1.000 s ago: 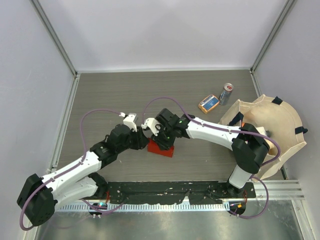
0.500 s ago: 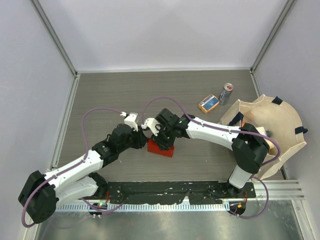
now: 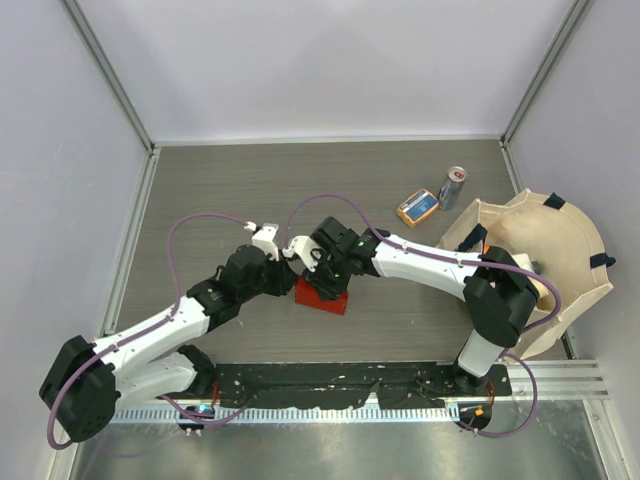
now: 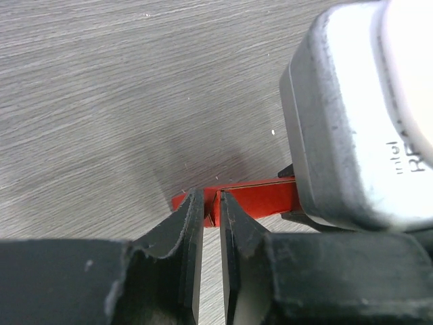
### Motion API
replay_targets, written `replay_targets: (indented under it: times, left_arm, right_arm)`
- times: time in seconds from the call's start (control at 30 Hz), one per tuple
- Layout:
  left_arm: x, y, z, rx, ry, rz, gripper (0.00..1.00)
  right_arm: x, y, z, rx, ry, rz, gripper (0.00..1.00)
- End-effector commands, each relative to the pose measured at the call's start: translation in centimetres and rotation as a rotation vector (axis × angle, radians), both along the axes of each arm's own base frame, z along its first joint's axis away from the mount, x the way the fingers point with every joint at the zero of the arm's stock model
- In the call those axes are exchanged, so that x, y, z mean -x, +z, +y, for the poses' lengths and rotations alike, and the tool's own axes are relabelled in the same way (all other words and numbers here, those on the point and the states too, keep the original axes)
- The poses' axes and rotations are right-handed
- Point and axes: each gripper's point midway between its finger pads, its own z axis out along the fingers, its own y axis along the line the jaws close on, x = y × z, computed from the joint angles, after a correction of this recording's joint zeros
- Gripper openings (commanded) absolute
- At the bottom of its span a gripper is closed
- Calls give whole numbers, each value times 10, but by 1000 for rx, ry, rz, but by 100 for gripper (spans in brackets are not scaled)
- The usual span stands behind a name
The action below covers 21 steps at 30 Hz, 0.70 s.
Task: Fold the paper box
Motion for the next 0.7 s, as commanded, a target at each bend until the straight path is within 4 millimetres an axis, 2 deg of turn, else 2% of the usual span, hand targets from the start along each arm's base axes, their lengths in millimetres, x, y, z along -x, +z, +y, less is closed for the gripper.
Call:
replay_targets:
  times: [0.0, 0.3, 0.33, 0.67]
  left_arm:
    - [-13, 28, -14, 52, -19, -77, 18]
    - [-11, 26, -16, 62, -19, -50, 8]
    - [-11, 26, -17, 67, -15, -44, 1]
    - [-3, 20, -30, 135, -3, 40, 0]
  right_arm:
    - [11, -1, -11, 38, 1, 37, 21]
    - [7, 2, -8, 23, -12, 18, 21]
    - [6, 3, -8, 18, -21, 10, 21]
    - [-8, 3, -4, 14, -73, -45, 22]
